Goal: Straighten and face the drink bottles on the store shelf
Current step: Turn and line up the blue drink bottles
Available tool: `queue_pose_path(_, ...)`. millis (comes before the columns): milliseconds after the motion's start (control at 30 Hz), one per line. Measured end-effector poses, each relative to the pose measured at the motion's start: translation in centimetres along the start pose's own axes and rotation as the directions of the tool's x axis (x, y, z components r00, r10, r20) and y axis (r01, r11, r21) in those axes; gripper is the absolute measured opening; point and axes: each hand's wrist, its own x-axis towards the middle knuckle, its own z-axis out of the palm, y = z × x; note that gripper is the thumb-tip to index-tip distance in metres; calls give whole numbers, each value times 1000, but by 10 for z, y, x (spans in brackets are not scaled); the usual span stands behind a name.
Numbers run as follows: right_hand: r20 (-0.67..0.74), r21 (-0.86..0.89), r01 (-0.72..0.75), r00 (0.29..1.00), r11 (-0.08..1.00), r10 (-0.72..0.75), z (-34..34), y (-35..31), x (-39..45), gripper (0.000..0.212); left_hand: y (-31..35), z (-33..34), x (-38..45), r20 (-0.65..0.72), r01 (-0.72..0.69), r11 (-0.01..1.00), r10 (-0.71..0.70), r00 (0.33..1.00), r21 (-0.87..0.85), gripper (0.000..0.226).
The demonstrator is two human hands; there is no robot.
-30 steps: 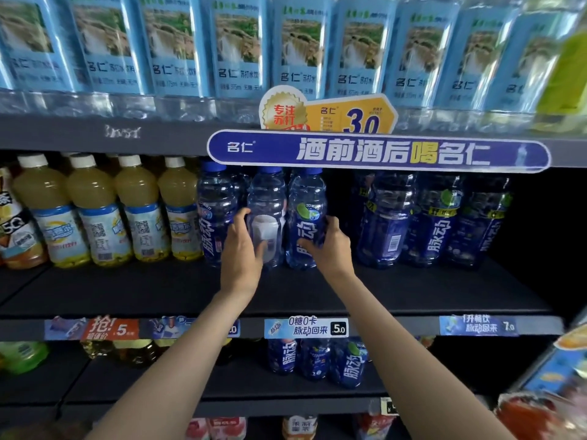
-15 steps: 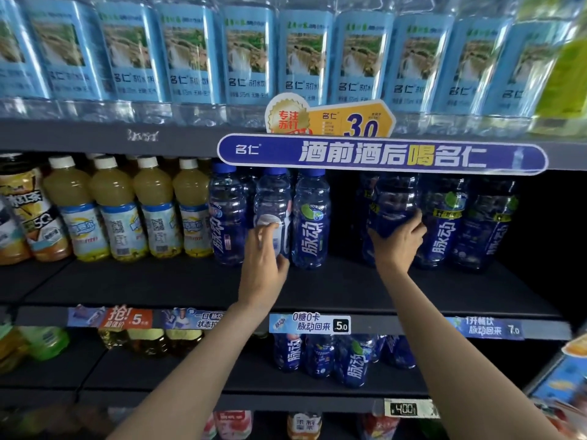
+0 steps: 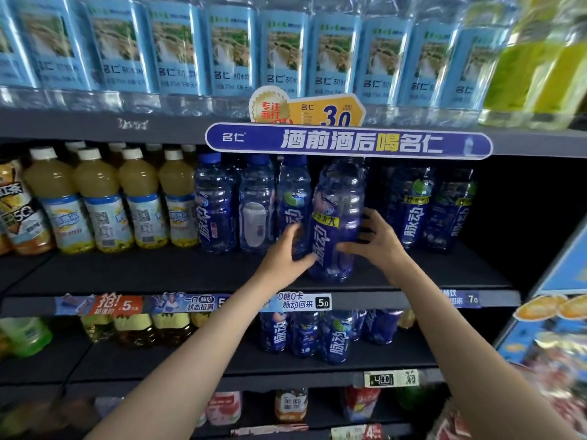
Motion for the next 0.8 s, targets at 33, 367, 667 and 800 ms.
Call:
queue_pose_path(33,74,30,-5,997,1000,3,-2,-4,-5,74,0,2,-2,38,19,1000,-19,999,-4,72)
queue_pose_path(367,-236,-200,21,969,980,-69,48,-26,-24,78,2,-4,-27,56,98,986,-91,994,-134,65)
queue_pose_path(667,60,387,-144,990,911,131,23,-43,-63,36,27,-33,-56,315,296,880,-180,932,-372,35)
queue_pose_path(800,133,374,-168,983,912,126,27,-53,-82,27,30,-35,-71,407,444,804,-279,870,-395,69)
